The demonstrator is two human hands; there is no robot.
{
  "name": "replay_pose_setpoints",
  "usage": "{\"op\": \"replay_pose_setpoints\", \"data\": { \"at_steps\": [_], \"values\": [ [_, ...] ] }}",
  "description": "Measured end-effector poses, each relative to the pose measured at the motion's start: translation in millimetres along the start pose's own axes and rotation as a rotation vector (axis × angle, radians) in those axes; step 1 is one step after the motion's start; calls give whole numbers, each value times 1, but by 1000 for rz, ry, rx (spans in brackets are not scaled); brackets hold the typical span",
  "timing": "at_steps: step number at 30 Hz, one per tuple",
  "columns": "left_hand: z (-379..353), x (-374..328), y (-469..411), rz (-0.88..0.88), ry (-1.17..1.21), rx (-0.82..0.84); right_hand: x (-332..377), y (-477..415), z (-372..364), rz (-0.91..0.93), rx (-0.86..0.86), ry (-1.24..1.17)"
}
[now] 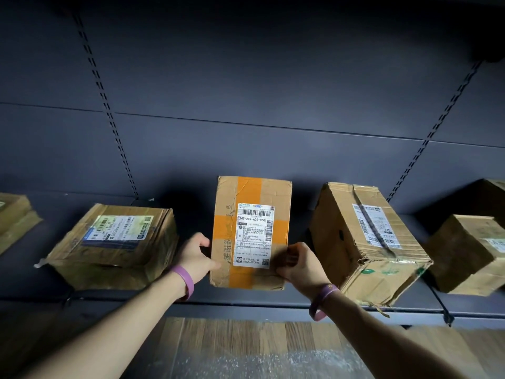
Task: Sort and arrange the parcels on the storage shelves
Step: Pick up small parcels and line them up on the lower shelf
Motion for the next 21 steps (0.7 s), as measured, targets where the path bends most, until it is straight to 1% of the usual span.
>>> {"op": "replay_pose_setpoints", "data": {
  "at_steps": [4, 8, 13, 16, 19, 21],
  "values": [
    [2, -5, -3, -75, 77, -18, 10, -4, 5, 40, -26, -44],
    [-4, -4, -2, -142, 129, 4, 14, -4, -4, 47, 36, 33],
    [-11, 8, -9, -110, 90, 15, 7, -5, -16, 39, 83, 83],
    [-12, 7, -15, -60, 133, -17, 12, -7, -15, 10, 94, 112],
    [-7, -16, -18, -99, 138, -83, 26, -4, -1, 21, 25, 134],
    [-13, -39, -16, -164, 144, -70, 40, 0, 15, 38, -38, 125]
  ]
}}
Point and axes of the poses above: each hand's wrist, its own y-axis away from the middle knuckle, its own z-axis out of the back of the hand, x = y × z, the point moved 6 cm from there along -y, towards the middle knuckle, and after that the axes turned 1 degree about y, right-handed, at the moved point
